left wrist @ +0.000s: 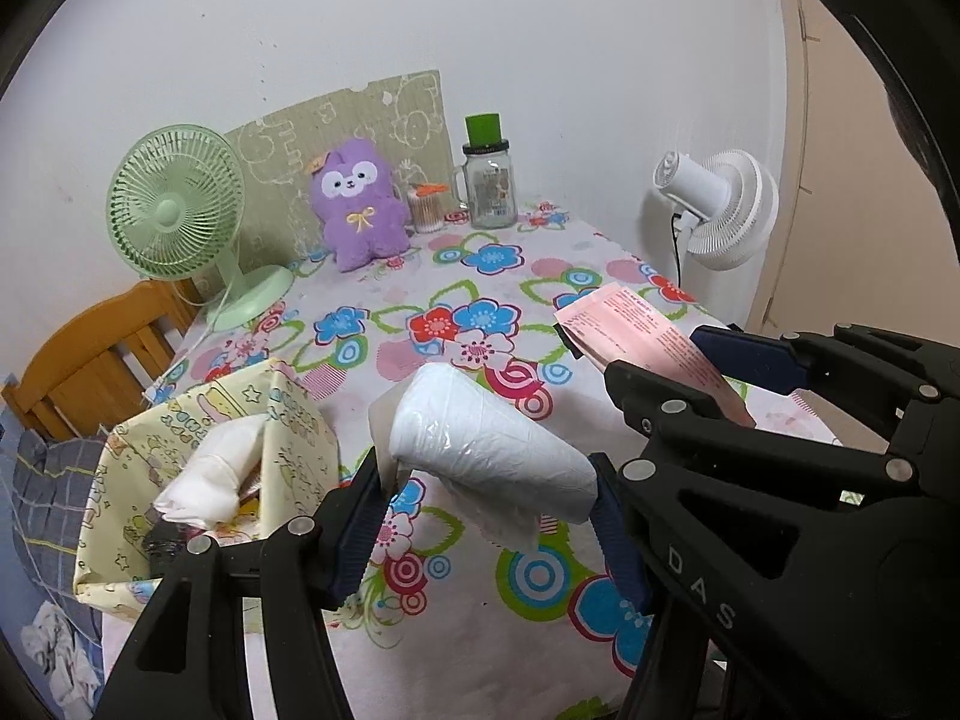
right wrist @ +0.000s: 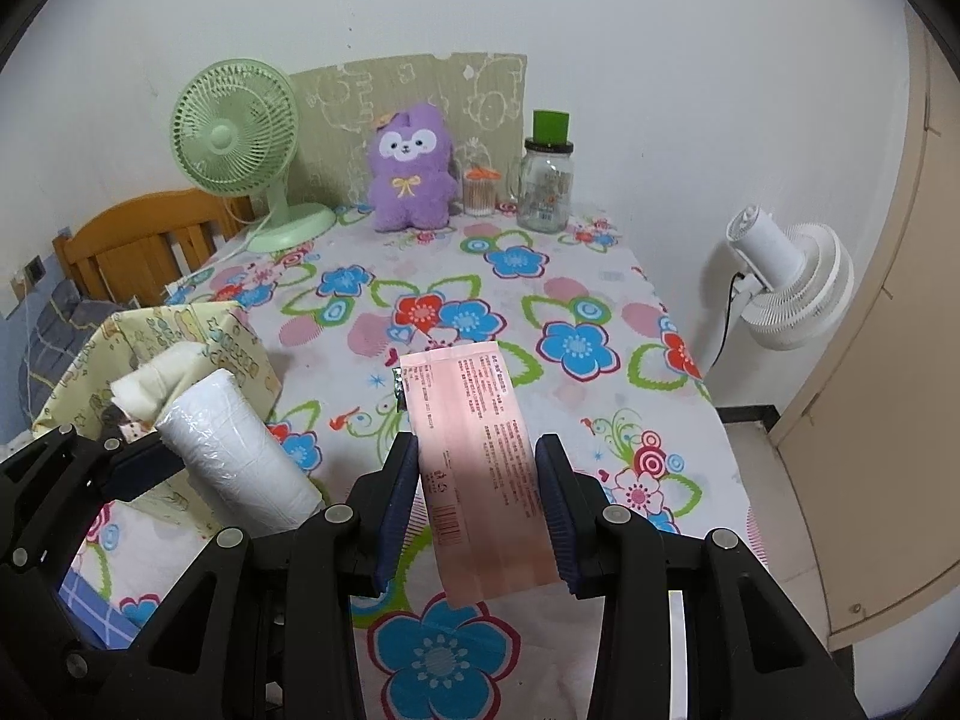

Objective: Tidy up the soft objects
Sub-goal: 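Lift and carry the white roll and pink pack over the cardboard box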

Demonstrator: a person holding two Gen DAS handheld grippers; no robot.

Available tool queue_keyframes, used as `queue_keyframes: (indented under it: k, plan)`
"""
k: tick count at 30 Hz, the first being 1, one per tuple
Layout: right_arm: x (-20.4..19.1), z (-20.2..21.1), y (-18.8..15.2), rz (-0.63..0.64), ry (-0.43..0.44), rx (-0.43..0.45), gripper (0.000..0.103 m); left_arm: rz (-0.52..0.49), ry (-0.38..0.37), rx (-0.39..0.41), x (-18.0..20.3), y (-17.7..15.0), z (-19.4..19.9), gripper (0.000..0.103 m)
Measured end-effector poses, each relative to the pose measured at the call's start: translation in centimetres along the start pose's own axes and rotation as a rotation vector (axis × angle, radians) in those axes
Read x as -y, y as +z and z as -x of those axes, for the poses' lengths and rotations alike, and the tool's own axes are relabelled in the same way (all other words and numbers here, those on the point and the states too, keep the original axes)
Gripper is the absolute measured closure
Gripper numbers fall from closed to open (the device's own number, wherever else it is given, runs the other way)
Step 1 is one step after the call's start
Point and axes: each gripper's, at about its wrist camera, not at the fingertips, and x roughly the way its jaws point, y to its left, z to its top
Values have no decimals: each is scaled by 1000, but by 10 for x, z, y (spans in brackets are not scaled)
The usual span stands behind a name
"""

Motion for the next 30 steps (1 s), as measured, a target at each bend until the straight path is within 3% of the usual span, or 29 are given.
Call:
queue_keyframes:
  k: [18, 30]
  plan:
    - [-23, 38, 19, 36, -27, 67, 60, 24, 10, 49, -21, 12, 30, 36]
    - [-47, 41, 37, 66, -2, 85, 60, 48, 38, 63, -47, 16, 36, 36]
